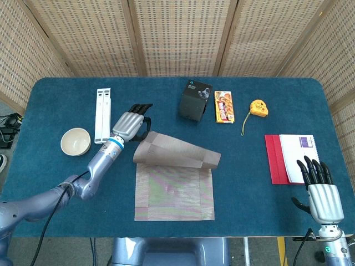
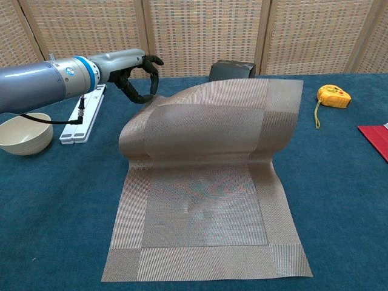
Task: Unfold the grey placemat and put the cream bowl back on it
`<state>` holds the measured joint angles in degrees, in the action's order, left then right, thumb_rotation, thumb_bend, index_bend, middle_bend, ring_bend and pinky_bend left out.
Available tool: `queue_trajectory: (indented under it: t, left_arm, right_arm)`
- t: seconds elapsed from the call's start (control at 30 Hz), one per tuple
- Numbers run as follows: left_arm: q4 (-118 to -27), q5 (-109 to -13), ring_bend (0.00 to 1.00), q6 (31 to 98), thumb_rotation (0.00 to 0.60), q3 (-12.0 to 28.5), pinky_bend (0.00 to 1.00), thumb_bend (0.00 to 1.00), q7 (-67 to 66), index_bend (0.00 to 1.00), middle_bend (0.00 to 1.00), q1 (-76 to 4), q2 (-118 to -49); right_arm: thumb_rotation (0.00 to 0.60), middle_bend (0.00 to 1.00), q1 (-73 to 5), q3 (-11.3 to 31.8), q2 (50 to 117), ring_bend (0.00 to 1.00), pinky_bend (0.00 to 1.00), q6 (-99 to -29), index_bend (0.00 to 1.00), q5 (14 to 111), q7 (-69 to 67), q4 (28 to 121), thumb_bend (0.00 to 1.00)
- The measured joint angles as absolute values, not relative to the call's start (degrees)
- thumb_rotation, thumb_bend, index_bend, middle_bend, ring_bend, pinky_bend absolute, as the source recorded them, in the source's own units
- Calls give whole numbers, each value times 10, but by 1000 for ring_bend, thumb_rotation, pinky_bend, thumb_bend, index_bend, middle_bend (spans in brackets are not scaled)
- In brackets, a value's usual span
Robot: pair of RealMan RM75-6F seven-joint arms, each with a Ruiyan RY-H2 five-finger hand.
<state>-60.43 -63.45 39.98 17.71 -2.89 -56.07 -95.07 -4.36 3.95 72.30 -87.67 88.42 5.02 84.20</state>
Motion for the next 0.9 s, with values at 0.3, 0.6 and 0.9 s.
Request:
queue_trajectory:
  t: [0.3, 0.6, 0.9]
  left_arm:
    - [-440, -610, 0, 405, 600, 200, 0, 579, 8, 788, 0, -579, -1022]
    - [-397, -617, 0, 407, 600, 213, 0, 0, 98, 0, 0, -573, -1030]
    - [-475, -668, 0, 538, 600, 209, 0, 0, 120, 0, 0, -521, -959]
  right_arm:
    - [600, 0, -47, 41, 726, 0, 0, -864, 33, 872, 54, 837, 0]
    - [600, 0, -47, 41, 728, 0, 0, -865, 16, 873, 54, 835, 0]
    - [600, 0, -46, 32, 728, 0, 0, -873, 14, 893, 60, 841, 0]
